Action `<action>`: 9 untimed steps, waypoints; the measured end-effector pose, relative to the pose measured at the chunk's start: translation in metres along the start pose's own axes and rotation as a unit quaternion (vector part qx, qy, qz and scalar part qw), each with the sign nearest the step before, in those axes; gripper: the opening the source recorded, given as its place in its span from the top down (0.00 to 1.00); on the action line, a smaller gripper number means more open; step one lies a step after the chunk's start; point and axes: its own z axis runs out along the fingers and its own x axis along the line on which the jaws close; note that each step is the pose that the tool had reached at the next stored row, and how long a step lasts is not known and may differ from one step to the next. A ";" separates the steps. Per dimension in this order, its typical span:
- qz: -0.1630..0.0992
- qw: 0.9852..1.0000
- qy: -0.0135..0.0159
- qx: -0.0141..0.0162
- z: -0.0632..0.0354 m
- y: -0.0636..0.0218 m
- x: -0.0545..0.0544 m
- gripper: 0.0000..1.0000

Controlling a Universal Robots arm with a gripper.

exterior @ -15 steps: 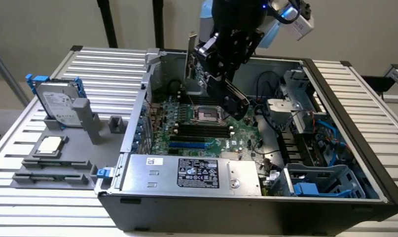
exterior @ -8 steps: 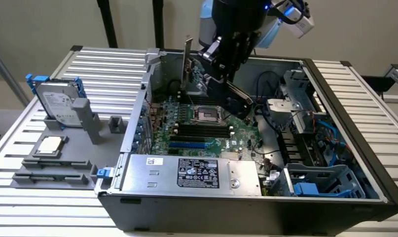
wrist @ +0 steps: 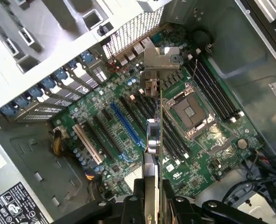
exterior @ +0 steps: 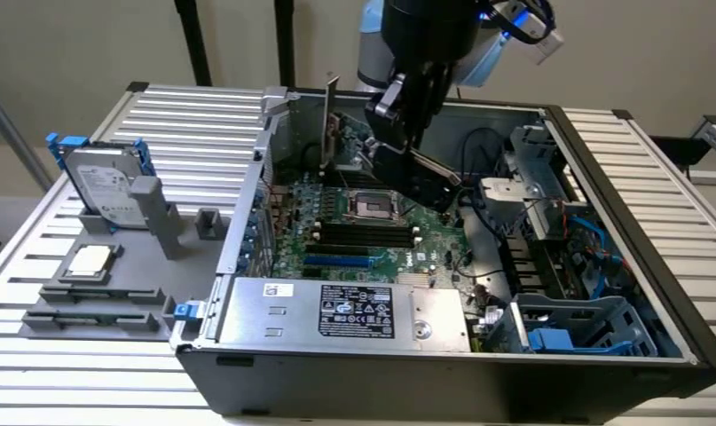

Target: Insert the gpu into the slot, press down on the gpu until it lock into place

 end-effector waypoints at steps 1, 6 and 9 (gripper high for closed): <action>-0.009 1.000 0.000 0.000 0.0005 0.0000 0.000 0.74; -0.055 0.998 -0.002 0.002 0.0036 -0.0001 0.000 0.74; -0.082 0.997 -0.002 0.002 0.0056 -0.0001 0.000 0.74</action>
